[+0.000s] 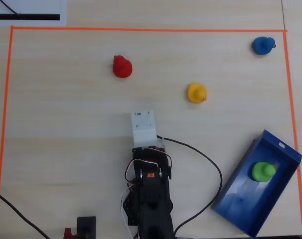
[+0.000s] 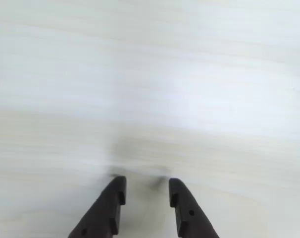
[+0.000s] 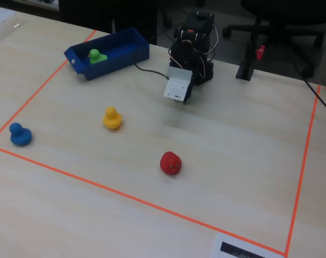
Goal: Grasp green duck and put it into box.
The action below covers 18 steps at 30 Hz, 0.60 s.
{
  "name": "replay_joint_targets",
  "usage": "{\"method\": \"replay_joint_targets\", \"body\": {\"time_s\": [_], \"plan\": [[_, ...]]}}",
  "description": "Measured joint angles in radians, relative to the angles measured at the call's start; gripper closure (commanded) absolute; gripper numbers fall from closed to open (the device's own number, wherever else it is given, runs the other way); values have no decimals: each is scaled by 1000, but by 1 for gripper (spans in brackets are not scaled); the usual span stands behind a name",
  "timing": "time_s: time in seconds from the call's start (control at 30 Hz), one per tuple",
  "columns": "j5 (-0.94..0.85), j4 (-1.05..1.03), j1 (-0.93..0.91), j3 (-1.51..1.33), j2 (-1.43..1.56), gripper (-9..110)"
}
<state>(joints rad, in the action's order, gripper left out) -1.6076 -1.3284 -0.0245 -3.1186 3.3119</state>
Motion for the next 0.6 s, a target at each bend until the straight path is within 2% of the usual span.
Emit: {"method": "replay_joint_targets", "body": {"time_s": [0.6], "plan": [[0, 0, -6, 0, 0, 91]]}}
